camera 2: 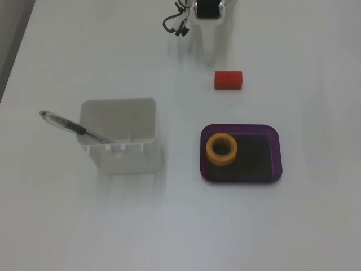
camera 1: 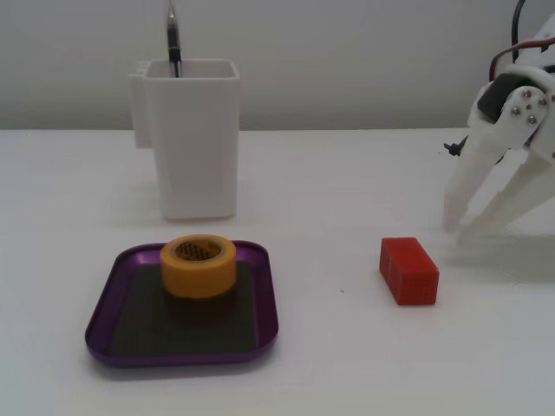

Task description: Remove the cube from the box.

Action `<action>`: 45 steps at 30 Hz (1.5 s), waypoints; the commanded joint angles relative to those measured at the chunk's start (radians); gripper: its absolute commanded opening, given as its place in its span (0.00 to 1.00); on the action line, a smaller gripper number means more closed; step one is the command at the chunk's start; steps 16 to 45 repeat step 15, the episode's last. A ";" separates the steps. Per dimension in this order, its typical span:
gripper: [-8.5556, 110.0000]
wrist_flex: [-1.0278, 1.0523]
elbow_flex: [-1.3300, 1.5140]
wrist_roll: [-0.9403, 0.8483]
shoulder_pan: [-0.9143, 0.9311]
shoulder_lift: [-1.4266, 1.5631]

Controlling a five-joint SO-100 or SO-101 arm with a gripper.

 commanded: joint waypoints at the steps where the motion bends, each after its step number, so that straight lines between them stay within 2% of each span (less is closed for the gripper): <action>1: 0.07 -0.003 0.011 0.000 0.064 0.035; 9: 0.07 -0.003 0.011 0.002 0.074 0.035; 15: 0.07 0.005 0.011 0.002 -0.063 0.035; 45: 0.07 0.005 0.011 0.002 -0.063 0.035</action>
